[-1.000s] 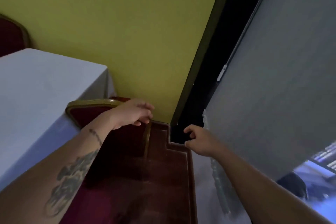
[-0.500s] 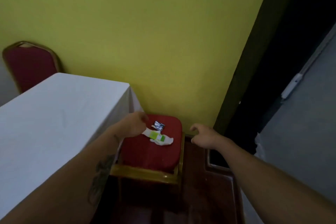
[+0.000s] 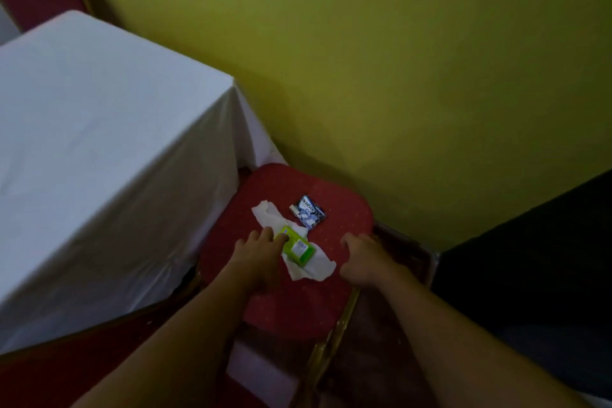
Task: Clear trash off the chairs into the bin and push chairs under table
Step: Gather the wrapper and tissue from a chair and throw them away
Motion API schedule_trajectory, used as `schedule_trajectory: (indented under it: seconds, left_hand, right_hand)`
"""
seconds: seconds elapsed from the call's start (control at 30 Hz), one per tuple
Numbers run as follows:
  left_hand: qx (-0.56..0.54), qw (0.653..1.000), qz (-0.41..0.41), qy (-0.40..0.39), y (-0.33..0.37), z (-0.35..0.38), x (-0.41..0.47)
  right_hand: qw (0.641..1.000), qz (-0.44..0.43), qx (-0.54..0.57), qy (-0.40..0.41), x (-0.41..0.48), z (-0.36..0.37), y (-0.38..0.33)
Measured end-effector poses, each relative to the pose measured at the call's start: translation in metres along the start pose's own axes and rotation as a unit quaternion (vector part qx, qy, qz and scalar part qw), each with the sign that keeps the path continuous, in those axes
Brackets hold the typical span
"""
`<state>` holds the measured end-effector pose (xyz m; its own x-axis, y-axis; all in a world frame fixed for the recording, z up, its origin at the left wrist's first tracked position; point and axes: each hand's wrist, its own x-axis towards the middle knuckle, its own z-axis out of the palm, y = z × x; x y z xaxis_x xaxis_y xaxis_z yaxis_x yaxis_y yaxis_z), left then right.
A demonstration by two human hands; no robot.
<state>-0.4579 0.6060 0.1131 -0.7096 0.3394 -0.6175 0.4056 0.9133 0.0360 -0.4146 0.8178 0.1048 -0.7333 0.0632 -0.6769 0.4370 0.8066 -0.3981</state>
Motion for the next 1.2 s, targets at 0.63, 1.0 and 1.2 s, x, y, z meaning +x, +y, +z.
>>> schedule_trajectory:
  seconds: [0.63,1.0,1.2]
  left_hand:
    - [0.1,0.993,0.015,0.058,0.002,0.108,0.131]
    - [-0.162,0.987,-0.02,-0.002,-0.031,0.093,0.081]
    - [-0.179,0.981,-0.075,0.001,-0.067,-0.007,0.013]
  right_hand:
    - [0.987,-0.011,0.0,0.161,0.198,0.061,-0.033]
    - [0.93,0.063,0.359,0.037,0.145,0.039,-0.01]
    - [0.903,0.031,0.428,0.028,0.064,0.017,-0.051]
